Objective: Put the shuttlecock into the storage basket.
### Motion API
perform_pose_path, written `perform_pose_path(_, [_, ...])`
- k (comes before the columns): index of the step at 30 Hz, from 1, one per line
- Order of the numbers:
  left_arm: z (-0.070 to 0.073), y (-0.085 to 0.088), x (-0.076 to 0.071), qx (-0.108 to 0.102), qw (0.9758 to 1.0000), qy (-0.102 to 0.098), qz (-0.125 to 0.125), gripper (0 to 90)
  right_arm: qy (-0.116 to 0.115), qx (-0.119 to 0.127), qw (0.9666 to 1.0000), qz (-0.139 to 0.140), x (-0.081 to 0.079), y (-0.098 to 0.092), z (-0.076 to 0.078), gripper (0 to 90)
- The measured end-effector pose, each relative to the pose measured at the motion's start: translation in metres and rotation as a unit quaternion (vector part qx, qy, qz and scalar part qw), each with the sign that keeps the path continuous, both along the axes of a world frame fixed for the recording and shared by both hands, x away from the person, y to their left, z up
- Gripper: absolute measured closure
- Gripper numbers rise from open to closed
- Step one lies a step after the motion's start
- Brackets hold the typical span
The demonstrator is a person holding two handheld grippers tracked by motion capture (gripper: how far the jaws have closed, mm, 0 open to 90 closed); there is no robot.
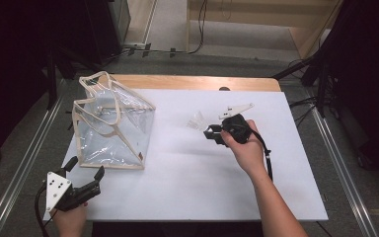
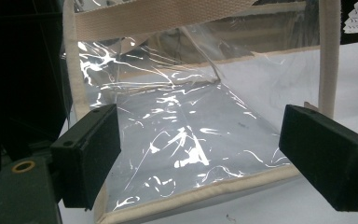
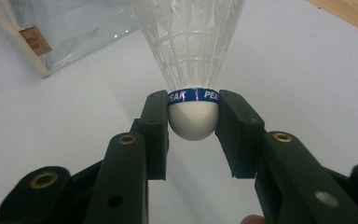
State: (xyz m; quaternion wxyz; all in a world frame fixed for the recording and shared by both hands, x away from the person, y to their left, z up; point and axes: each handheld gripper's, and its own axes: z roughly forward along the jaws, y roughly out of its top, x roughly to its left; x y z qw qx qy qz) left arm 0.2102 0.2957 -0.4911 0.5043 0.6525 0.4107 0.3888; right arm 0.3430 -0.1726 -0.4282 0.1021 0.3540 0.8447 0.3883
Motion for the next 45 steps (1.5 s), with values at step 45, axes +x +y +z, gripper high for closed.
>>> perform_pose_path(45, [0.0, 0.001, 0.0, -0.001, 1.0, 0.0, -0.001, 13.4, -0.023, 0.026, 0.9985, 0.042, 0.002, 0.056, 0.023, 62.3])
